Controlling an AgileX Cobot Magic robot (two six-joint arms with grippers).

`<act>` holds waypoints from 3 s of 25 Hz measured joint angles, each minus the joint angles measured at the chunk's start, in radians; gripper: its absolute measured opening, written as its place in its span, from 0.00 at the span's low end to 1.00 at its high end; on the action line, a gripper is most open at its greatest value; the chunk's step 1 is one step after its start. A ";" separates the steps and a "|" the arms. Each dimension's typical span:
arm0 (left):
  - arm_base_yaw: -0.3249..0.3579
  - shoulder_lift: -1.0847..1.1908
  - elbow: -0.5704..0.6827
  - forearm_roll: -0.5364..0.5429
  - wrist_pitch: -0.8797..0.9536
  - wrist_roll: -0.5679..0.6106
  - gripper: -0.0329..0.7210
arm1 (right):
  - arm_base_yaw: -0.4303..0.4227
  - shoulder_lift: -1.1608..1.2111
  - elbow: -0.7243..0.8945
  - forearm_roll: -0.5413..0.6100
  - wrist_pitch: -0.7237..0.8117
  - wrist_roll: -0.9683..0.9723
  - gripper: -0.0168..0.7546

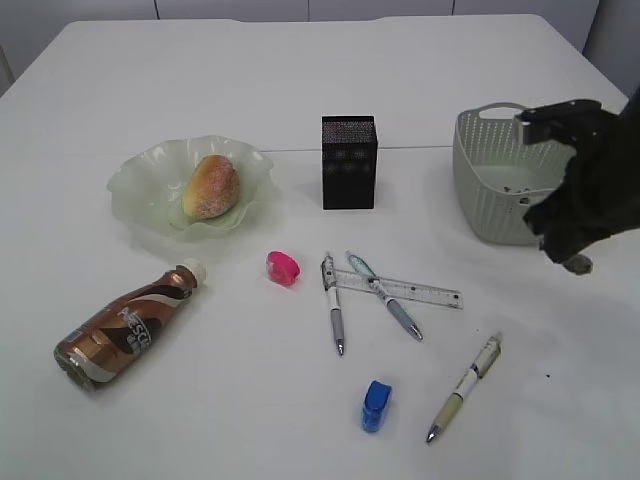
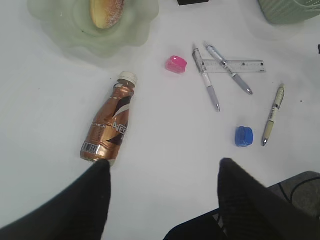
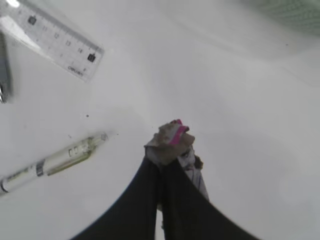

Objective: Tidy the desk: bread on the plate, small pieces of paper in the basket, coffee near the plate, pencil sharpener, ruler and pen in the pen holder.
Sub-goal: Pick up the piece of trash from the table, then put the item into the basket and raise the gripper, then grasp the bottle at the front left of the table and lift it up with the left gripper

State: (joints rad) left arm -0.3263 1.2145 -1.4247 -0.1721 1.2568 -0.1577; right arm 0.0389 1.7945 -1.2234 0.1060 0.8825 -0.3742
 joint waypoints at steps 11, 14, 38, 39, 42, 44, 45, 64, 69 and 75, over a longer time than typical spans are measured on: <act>0.000 0.000 0.000 -0.002 0.000 0.000 0.69 | 0.000 0.027 -0.372 -0.123 0.019 0.289 0.04; 0.000 0.000 0.000 -0.002 0.000 0.000 0.69 | 0.000 0.078 -0.449 -0.179 0.034 0.347 0.04; 0.000 0.000 0.000 -0.060 0.000 0.000 0.69 | 0.000 0.286 -0.602 -0.316 -0.016 0.558 0.75; 0.000 0.000 0.000 -0.061 0.000 0.000 0.69 | 0.000 0.286 -0.602 -0.316 -0.016 0.558 0.75; 0.000 0.000 0.000 -0.061 0.000 0.000 0.69 | 0.000 0.276 -0.602 -0.311 -0.005 0.560 0.74; 0.000 0.000 0.000 -0.057 0.000 0.000 0.69 | 0.000 0.252 -0.602 -0.306 0.034 0.560 0.73; 0.000 0.000 0.000 -0.052 0.000 0.000 0.69 | 0.000 0.235 -0.602 -0.305 0.061 0.560 0.73; 0.000 0.181 0.000 0.065 -0.002 0.039 0.70 | 0.000 0.042 -0.539 -0.153 0.349 0.385 0.72; 0.000 0.269 0.000 0.108 -0.006 0.063 0.73 | 0.000 -0.101 -0.438 -0.127 0.352 0.346 0.72; 0.000 0.391 0.000 0.172 -0.013 0.091 0.88 | 0.000 -0.294 -0.220 0.019 0.352 0.285 0.72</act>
State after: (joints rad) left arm -0.3263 1.6054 -1.4247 0.0000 1.2440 -0.0668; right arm 0.0389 1.5007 -1.4436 0.1250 1.2349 -0.0887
